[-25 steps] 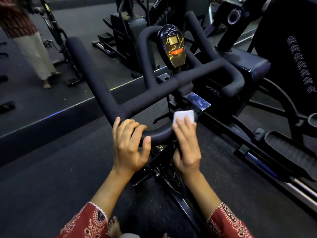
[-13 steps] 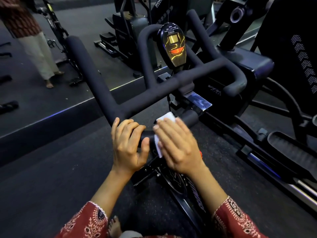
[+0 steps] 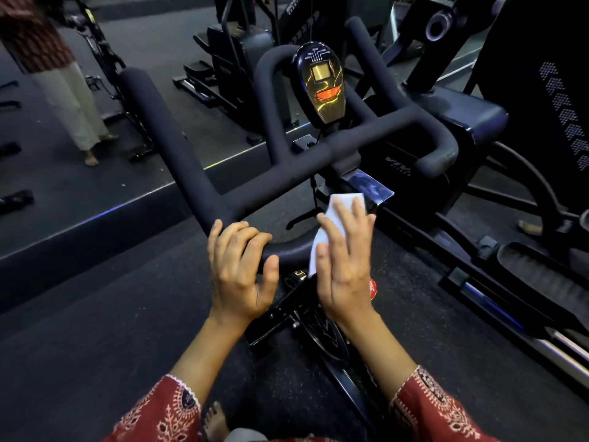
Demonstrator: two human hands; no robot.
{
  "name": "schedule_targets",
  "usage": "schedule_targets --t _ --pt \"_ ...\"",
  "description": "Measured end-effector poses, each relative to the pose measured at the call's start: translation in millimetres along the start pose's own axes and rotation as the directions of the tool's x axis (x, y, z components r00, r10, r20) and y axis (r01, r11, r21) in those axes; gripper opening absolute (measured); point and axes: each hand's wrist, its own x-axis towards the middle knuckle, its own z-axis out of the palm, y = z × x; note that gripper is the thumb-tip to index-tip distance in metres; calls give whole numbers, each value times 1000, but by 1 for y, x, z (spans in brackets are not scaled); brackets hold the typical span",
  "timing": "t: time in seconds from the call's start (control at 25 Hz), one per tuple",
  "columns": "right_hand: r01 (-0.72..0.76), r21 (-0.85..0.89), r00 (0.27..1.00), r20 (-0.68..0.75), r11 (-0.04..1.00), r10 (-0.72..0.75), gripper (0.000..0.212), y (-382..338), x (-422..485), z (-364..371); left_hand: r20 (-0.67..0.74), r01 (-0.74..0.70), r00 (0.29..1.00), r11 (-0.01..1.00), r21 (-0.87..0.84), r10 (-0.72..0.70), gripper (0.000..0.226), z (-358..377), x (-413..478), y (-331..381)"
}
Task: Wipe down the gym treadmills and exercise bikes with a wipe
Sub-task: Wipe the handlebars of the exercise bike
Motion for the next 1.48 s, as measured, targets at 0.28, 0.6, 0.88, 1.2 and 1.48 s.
schedule_targets --t 0.28,0.6,0.88,1.2,1.48 --pt "-62 -11 998 7 998 62 35 14 7 -7 -10 0 1000 1000 -16 0 46 0 0 0" --pt "-25 -53 999 22 998 27 49 17 5 -11 -8 6 1000 1000 -20 -7 53 -1 0 1" --pt "277 -118 954 150 954 -259 43 7 -2 -10 -6 12 1000 1000 -10 -12 57 -1 1 2" --pt "335 -120 936 160 935 -315 42 -4 -6 -1 10 2 1000 1000 -5 -2 55 -2 0 2" --pt "108 -116 994 28 987 -105 42 -11 -6 8 43 -13 999 1000 -9 14 48 -4 -1 0"
